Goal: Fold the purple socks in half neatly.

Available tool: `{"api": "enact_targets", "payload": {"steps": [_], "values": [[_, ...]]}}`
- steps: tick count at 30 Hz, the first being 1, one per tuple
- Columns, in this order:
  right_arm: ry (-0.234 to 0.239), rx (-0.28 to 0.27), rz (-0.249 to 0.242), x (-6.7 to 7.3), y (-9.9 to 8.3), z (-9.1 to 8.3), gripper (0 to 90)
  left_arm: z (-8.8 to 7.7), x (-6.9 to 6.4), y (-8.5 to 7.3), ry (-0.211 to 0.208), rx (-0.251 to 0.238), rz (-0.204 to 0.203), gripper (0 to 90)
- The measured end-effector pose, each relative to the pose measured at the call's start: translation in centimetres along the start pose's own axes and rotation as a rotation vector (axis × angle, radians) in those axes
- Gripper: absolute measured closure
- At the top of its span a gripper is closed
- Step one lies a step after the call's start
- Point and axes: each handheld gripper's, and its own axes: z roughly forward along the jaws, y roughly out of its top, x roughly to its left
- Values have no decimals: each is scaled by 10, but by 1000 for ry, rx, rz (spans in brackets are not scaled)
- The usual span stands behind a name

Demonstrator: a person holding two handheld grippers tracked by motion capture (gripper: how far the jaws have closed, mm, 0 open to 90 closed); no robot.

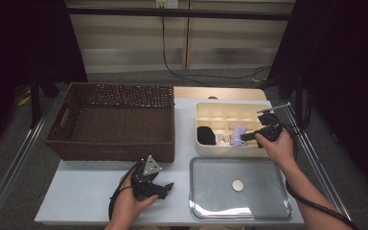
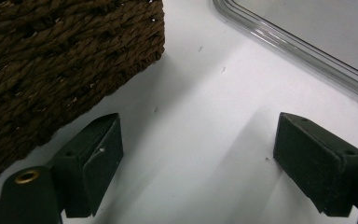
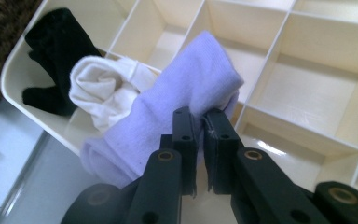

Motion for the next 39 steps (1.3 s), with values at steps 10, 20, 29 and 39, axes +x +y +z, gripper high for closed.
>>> {"api": "enact_targets", "payload": {"steps": [10, 20, 29, 39], "values": [[-26, 44, -29, 3, -4, 10, 829, 0, 0, 0, 1, -1, -1, 154], [-72, 6, -51, 4, -2, -3, 729, 0, 0, 0, 1, -1, -1, 154], [-88, 7, -87, 11, 11, -18, 739, 0, 0, 0, 0, -1, -1, 154], [-108, 95, -165, 30, 30, -21, 900, 0, 0, 0, 0, -1, 0, 154]]}}
